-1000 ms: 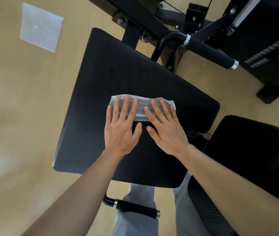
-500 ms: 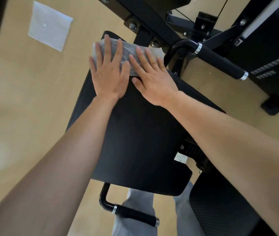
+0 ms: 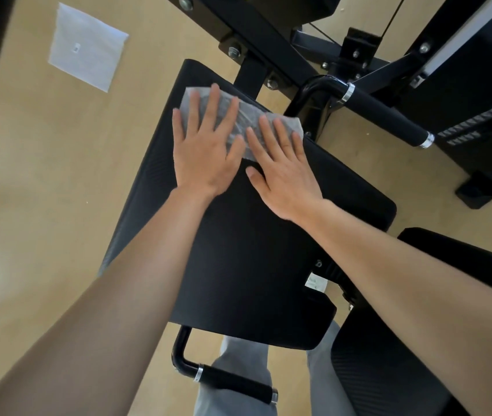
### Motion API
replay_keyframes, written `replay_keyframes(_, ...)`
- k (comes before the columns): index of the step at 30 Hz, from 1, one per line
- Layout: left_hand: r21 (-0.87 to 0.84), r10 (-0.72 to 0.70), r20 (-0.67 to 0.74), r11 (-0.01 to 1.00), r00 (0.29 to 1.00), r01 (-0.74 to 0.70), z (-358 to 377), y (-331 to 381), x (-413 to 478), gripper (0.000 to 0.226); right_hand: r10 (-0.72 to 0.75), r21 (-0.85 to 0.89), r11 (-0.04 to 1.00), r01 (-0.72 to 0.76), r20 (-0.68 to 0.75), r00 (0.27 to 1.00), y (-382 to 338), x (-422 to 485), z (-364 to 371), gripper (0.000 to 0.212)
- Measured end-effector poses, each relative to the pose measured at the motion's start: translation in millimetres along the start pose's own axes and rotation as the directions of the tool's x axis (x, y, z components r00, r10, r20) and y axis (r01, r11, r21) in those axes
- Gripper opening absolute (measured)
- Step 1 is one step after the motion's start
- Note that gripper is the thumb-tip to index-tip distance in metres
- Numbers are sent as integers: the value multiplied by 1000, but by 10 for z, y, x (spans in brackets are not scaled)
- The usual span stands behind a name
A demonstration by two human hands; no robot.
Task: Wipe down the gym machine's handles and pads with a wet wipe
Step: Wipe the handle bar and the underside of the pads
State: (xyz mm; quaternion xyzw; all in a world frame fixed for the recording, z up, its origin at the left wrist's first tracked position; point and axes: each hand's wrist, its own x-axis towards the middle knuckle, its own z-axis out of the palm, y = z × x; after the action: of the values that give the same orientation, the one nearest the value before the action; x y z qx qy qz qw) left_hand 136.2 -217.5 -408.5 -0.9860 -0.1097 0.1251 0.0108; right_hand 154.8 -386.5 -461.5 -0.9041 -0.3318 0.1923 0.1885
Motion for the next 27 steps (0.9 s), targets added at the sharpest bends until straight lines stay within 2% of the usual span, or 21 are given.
replay_keyframes(4,-13,-82,-2,997,997,82,-71,-65,184,65,1,59,998,-1,5,1000,-39,345,-200,66)
replay_keyframes(7,-25,-104,-11,994,994,104,14,-154,-97,64,-41,-22,999,40,-5,999,-30,285,-138,68)
replay_keyframes(11,2,-95,18,995,995,95,211,-252,-769,65,-109,-69,992,109,11,994,-180,-112,146,69)
replay_keyframes(20,56,-25,156,998,987,16,587,-319,-2048,68,-114,-26,993,117,102,988,-632,-1454,868,75)
replay_keyframes(23,58,-7,159,998,987,-2,602,-368,-2134,68,-91,-9,996,93,120,989,-715,-1545,950,74)
replay_keyframes(27,57,-46,132,998,990,38,530,-433,-1897,70,-82,-14,996,83,71,994,-738,-1229,854,69)
